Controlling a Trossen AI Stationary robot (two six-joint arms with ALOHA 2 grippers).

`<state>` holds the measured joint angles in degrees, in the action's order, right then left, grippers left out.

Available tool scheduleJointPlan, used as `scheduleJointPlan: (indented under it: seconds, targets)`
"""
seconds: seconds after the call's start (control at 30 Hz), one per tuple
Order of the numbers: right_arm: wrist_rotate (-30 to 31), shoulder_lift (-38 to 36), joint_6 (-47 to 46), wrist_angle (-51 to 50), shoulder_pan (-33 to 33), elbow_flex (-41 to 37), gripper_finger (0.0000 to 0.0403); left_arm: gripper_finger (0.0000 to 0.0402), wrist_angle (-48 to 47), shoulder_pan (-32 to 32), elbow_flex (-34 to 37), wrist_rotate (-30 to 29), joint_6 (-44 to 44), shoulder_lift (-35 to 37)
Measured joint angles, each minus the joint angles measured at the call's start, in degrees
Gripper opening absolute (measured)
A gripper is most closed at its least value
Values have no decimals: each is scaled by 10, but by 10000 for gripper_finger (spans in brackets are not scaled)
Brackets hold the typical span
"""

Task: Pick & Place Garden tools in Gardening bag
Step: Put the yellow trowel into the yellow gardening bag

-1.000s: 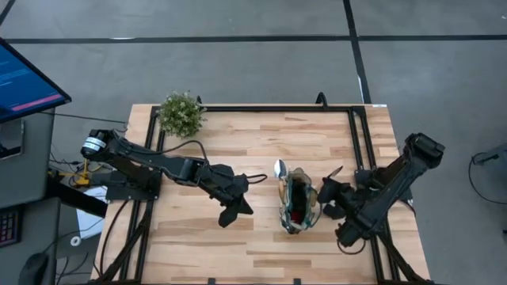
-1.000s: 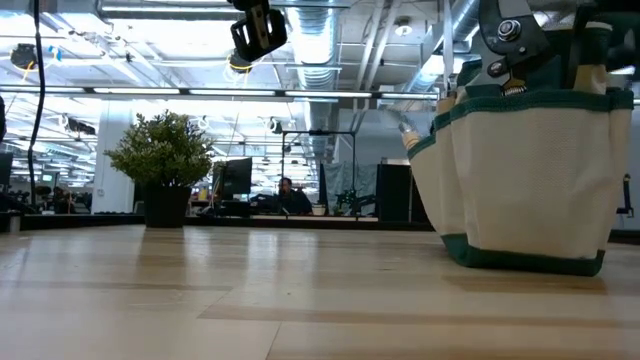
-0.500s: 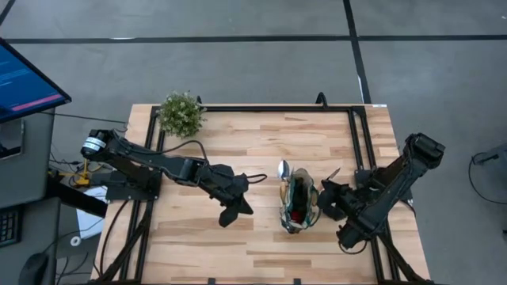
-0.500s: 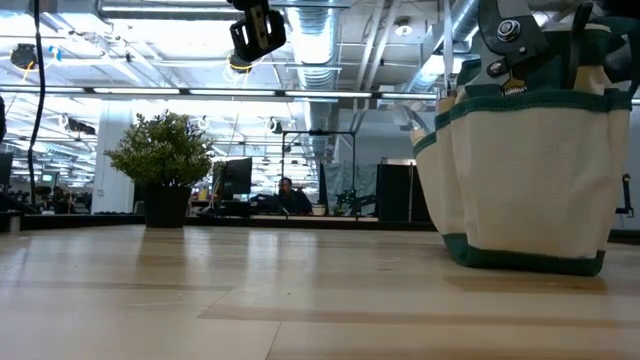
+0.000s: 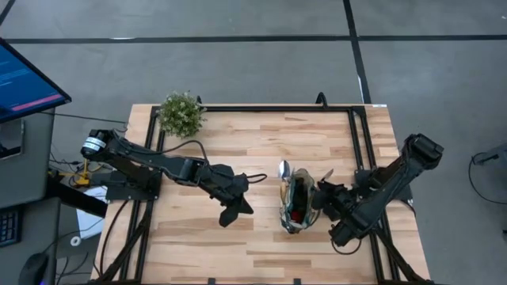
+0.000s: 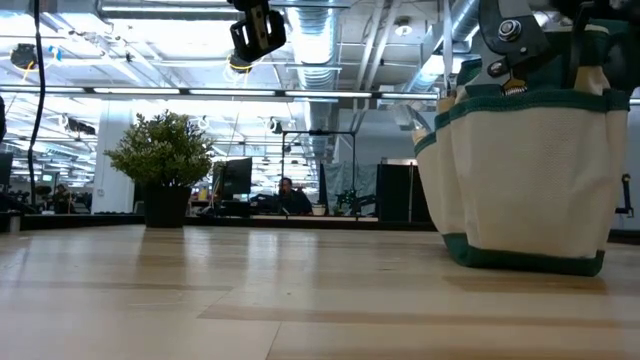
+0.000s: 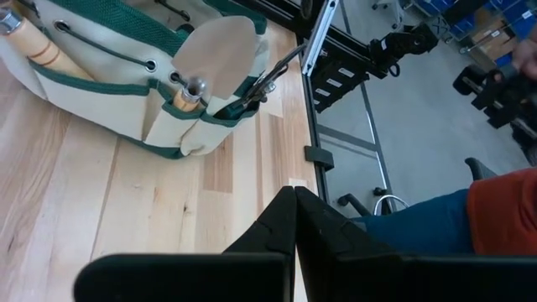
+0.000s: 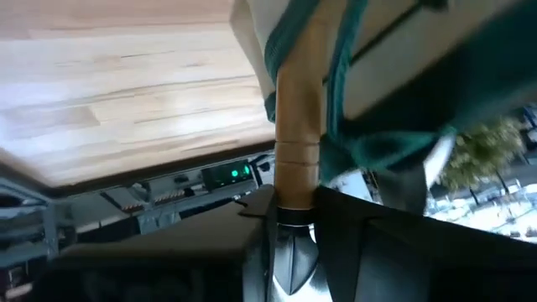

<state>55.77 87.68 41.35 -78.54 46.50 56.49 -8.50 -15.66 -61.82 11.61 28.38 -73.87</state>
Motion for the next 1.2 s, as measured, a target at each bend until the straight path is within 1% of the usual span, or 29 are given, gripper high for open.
scheduleJointPlan:
  seconds: [0.17,0.27,0.37,0.5,0.6,0.83,0.9,0.97,1.07,1.13,1.2]
  targets:
    - [-13,27,32,19,-6,0,51,2,0,0,0,0,-9,0]
    - [-17,50,30,28,-7,0,55,2,0,0,0,0,-11,0]
    - [-17,71,9,27,-11,0,69,2,0,0,0,0,-11,0]
    - [-17,84,-5,29,-14,0,101,2,0,0,0,0,-11,0]
    - [-17,83,-22,26,-14,1,134,2,0,0,0,0,-11,0]
    - [-15,72,-89,-25,-14,42,238,2,0,0,0,0,-15,0]
    - [-14,71,-113,-40,-14,59,261,2,0,0,0,0,-16,0]
    - [-16,71,-119,-54,-14,72,275,2,0,0,0,0,-21,0]
    - [-18,71,-127,-65,-13,89,281,2,0,0,0,0,-28,0]
    - [-17,71,-163,-91,-7,107,282,2,0,0,0,0,-28,0]
    - [-18,71,-221,-117,0,124,282,2,0,0,0,0,-28,0]
